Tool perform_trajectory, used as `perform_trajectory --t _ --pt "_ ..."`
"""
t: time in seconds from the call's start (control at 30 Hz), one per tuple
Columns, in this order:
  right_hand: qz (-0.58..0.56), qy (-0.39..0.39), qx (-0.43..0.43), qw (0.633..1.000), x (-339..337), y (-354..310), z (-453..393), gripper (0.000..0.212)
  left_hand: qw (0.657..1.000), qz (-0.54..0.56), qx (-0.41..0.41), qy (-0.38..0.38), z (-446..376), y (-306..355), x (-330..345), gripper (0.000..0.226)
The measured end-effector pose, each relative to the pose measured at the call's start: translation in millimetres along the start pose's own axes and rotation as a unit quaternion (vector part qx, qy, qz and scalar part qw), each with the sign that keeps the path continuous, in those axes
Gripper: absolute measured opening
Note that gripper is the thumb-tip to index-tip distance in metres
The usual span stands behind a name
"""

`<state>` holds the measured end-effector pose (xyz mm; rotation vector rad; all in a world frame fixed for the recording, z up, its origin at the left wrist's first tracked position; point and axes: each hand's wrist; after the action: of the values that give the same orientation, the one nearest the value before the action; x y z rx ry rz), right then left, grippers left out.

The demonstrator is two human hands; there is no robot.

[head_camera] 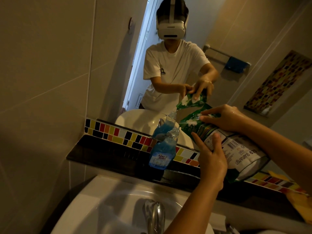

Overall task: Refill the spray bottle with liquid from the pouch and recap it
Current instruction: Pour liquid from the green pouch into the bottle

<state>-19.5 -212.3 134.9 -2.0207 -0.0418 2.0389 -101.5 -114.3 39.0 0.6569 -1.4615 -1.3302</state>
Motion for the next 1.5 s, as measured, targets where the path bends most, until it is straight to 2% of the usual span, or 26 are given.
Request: perform_trajectory --t 0.07,0.2,0.33,0.57,0.73,0.87,1.13,1.2,1.3,1.4,1.5 --pt "-0.004 -0.001 0.0 1.0 0.6 1.4 -0.4 0.049 1.0 -0.002 0.0 0.0 -1.4 -2.0 0.9 0.09" --pt "-0.017 0.003 -0.011 1.0 5.8 5.8 1.0 0.047 1.0 0.0 0.001 -0.005 -8.1 -12.3 1.1 0.075" --pt "-0.043 0.017 -0.01 0.999 17.6 12.8 6.6 0.045 1.0 0.0 -0.005 -0.019 -8.3 -18.9 -2.7 0.074" --pt "-0.186 0.045 -0.01 0.981 56.5 38.0 22.6 0.05 0.996 -0.084 0.02 -0.011 -11.2 -48.4 -11.4 0.076" --pt "-0.32 0.081 0.01 0.944 88.7 51.1 37.7 0.049 0.989 -0.137 0.05 0.002 -18.6 -80.8 -19.5 0.077" --pt "-0.383 0.098 0.018 0.918 112.4 60.5 48.4 0.053 0.982 -0.177 0.054 -0.022 -20.9 -100.4 -29.9 0.077" --pt "-0.483 0.138 -0.001 0.865 156.8 69.2 67.5 0.041 0.956 -0.277 0.088 -0.035 -14.8 -120.2 -57.8 0.073" --pt "-0.522 0.156 -0.019 0.838 167.5 68.7 74.3 0.039 0.946 -0.306 0.105 -0.031 -10.0 -119.7 -67.3 0.074" --pt "-0.566 0.18 -0.06 0.802 181.0 63.7 82.6 0.044 0.928 -0.347 0.137 -0.016 -0.4 -114.3 -84.2 0.078" --pt "-0.579 0.215 -0.079 0.783 186.0 42.6 85.0 0.06 0.919 -0.353 0.173 0.006 7.0 -101.5 -107.4 0.086" --pt "-0.61 0.205 -0.078 0.761 184.3 13.4 75.7 0.067 0.923 -0.347 0.163 0.039 10.7 -83.2 -136.2 0.1"
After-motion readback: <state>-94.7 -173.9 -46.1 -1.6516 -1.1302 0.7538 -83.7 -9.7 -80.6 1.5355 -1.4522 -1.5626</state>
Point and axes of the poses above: each hand's wrist, its own z-axis away from the middle knuckle, its own x-axis out of the palm, y = z × x, and after that the axes turned 8 degrees about -z, right-handed
